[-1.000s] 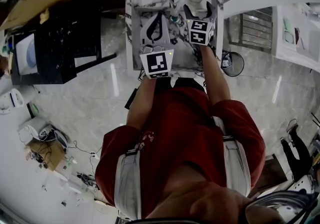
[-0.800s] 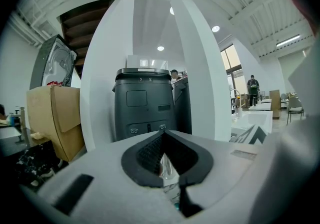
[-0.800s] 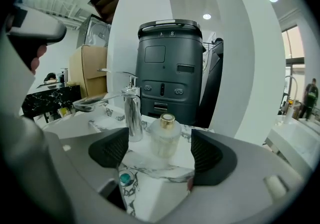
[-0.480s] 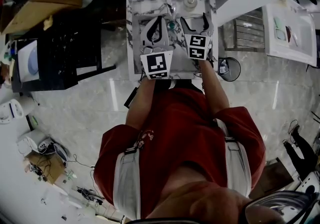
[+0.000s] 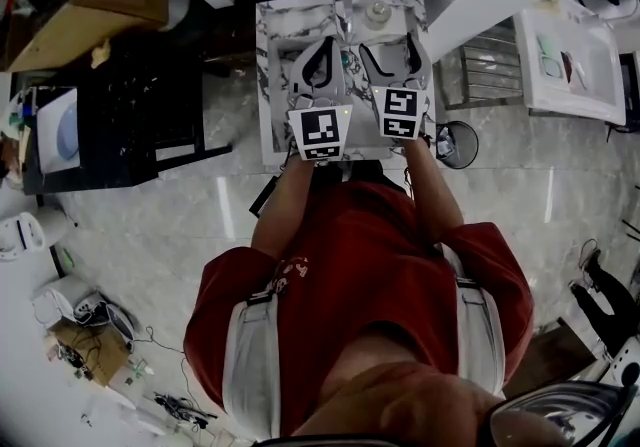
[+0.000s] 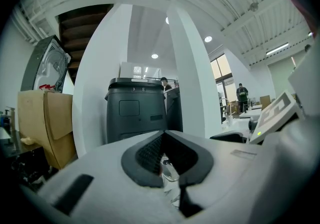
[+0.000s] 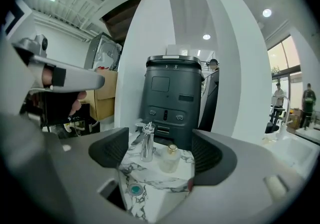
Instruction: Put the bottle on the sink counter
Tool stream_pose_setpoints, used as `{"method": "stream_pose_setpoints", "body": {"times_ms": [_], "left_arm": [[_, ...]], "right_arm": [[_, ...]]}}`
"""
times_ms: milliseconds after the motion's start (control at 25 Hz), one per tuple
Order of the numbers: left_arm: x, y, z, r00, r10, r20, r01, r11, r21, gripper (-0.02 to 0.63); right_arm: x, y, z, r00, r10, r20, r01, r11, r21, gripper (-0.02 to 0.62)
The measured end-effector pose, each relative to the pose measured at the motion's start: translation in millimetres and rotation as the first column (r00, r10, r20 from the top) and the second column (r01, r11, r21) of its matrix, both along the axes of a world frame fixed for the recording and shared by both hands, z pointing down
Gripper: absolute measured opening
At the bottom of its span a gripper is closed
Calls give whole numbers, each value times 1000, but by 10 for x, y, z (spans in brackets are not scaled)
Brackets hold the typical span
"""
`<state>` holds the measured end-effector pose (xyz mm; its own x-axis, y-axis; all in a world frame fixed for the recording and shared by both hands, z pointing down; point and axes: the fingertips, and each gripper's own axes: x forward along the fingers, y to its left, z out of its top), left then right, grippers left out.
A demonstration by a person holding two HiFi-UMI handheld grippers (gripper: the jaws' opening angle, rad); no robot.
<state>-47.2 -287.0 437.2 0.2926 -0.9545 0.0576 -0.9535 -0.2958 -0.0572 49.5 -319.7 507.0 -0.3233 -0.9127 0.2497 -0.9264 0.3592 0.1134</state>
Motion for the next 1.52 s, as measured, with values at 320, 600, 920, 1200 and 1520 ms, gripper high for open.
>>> {"method": "stream_pose_setpoints", "body": {"times_ms": [320,600,920,1200,1520], "left_arm": [[-37,45,-141,1000,12,-11,-11,1000,25,-6],[-106,50,-215,1000,7,-20,-6,999,47,-6],[-105,35,-336,1000,11,-23,-10,998,62,-6],[-117,2,-494,999,9,-32,-6,996,84,-6],[-155,-4,-670,1000,-7,-26,10,991,131,-6]], "right_arm": [[-50,119,-367,999,-1,39,-1,998,65,391],[-59,141,-620,998,0,62,-7,993,119,388],[-47,171,-890,997,-4,77,-9,984,176,383],[6,165,-1159,995,-10,95,-13,974,228,383],[35,167,-1427,993,-18,115,-16,959,284,382]]}}
